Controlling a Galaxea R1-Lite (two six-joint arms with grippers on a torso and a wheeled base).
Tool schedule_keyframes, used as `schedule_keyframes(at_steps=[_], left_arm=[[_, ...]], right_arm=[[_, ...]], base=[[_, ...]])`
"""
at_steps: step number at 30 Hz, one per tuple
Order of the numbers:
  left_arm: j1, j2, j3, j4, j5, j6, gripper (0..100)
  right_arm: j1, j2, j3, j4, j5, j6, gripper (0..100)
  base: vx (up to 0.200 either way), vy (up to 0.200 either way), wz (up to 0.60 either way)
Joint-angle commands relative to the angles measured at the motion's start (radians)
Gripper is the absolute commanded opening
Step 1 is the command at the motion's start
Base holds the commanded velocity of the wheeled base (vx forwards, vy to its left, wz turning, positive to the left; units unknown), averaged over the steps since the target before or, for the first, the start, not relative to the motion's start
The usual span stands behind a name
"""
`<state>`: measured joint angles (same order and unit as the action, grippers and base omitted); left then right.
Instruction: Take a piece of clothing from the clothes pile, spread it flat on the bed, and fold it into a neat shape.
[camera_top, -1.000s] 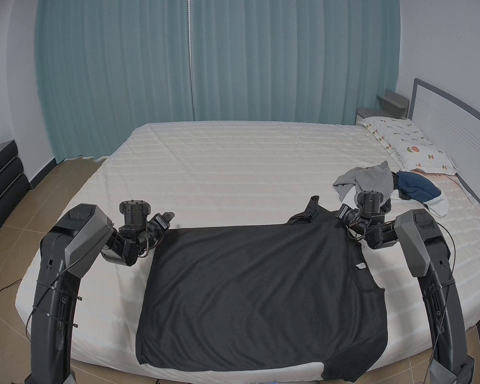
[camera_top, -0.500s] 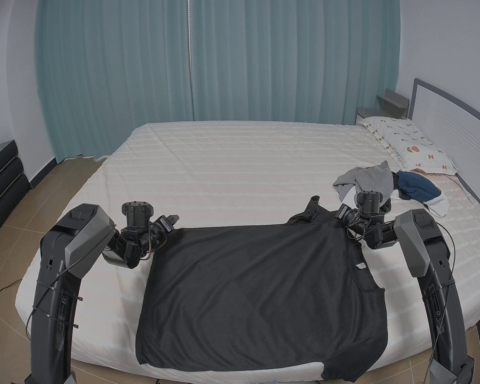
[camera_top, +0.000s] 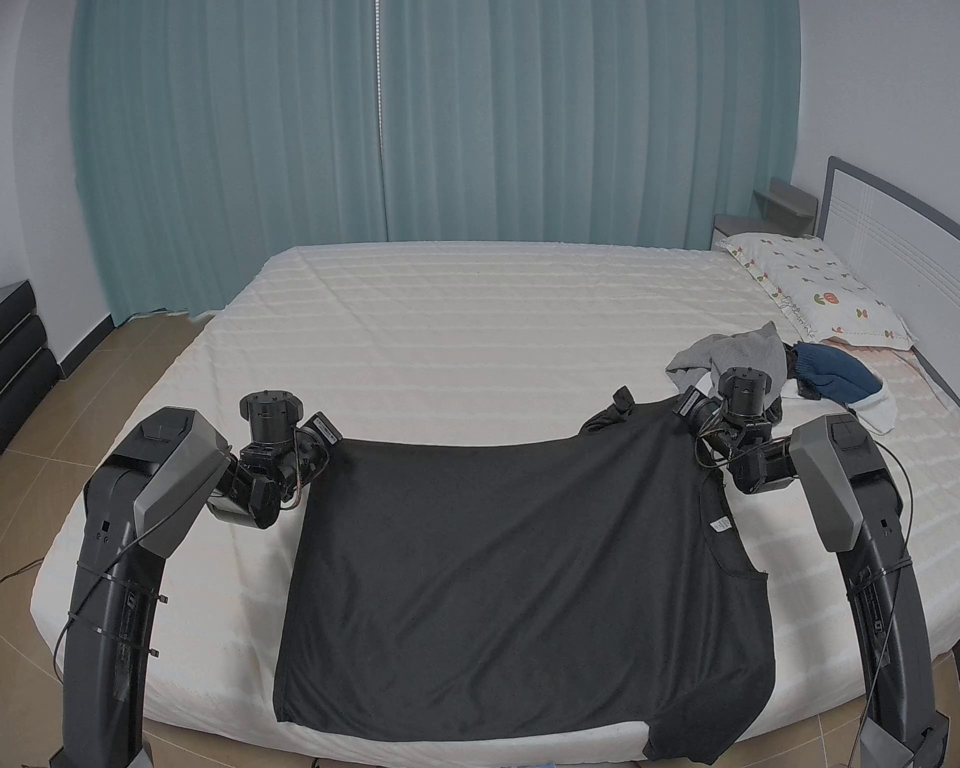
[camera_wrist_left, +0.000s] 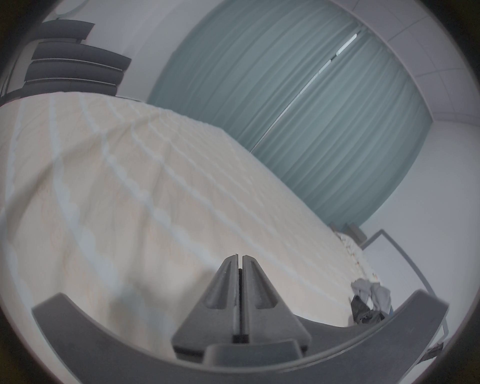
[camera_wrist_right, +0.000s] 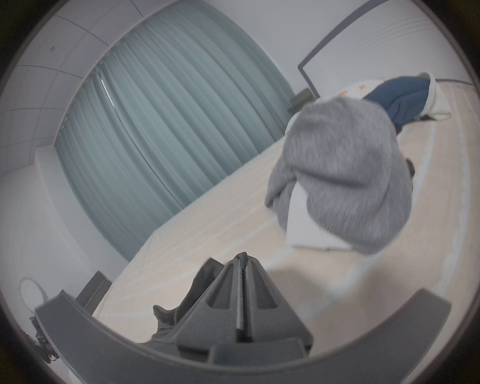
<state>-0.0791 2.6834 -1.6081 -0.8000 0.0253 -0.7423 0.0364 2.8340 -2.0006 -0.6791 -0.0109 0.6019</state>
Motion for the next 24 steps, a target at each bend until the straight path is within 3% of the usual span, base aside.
schedule_keyframes(at_steps=[1,9,24], left_arm=[[0.010,0.006,-0.006,-0.011,0.007,-0.011,0],[0.010,0.052,-0.023,-0.008,0.002,-0.003,0],[0.009,0.085,-0.062,-0.010,0.007,0.017,0]], right_arm=[[-0.004,0.011,0.001,-0.007,-0.017,-0.005,0],[0.005,0.073,0.001,0.010,-0.008,-0.068,0],[0.005,0.079,0.001,-0.003,-0.003,-0.070,0]], base=[[0.000,0.000,0.00],[0.000,0.000,0.00],[0.000,0.000,0.00]])
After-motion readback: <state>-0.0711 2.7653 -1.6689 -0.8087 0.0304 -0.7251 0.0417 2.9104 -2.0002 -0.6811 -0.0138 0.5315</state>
